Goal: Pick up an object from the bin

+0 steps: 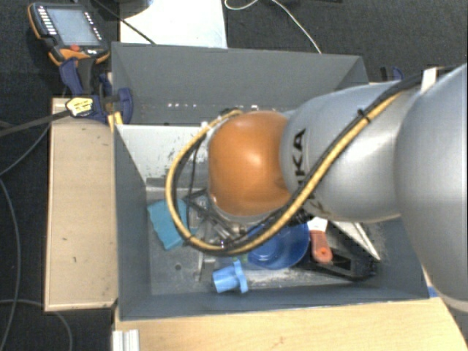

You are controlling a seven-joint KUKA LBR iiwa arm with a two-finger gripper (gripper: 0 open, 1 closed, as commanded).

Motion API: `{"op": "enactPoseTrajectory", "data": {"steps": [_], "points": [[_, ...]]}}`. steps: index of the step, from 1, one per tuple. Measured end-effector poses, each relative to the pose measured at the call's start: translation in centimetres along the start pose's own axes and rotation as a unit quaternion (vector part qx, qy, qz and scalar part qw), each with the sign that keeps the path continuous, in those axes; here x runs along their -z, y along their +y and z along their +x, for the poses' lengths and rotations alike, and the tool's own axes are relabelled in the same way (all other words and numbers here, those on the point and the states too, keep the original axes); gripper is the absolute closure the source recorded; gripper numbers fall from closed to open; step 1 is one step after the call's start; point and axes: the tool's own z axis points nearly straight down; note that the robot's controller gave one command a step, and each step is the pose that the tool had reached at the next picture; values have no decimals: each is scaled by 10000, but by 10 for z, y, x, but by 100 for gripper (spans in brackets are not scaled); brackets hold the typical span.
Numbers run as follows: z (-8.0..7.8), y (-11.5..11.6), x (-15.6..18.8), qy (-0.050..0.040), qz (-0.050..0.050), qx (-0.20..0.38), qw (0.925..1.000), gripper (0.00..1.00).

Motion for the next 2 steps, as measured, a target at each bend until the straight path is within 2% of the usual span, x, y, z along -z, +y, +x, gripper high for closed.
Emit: {"op": "enactPoseTrajectory", "data": {"steps": [1, 2], "points": [[-2, -1, 4, -39, -10, -38, 10000, 0], [1, -67, -97, -44, -4, 1060, 9944, 0]]}}
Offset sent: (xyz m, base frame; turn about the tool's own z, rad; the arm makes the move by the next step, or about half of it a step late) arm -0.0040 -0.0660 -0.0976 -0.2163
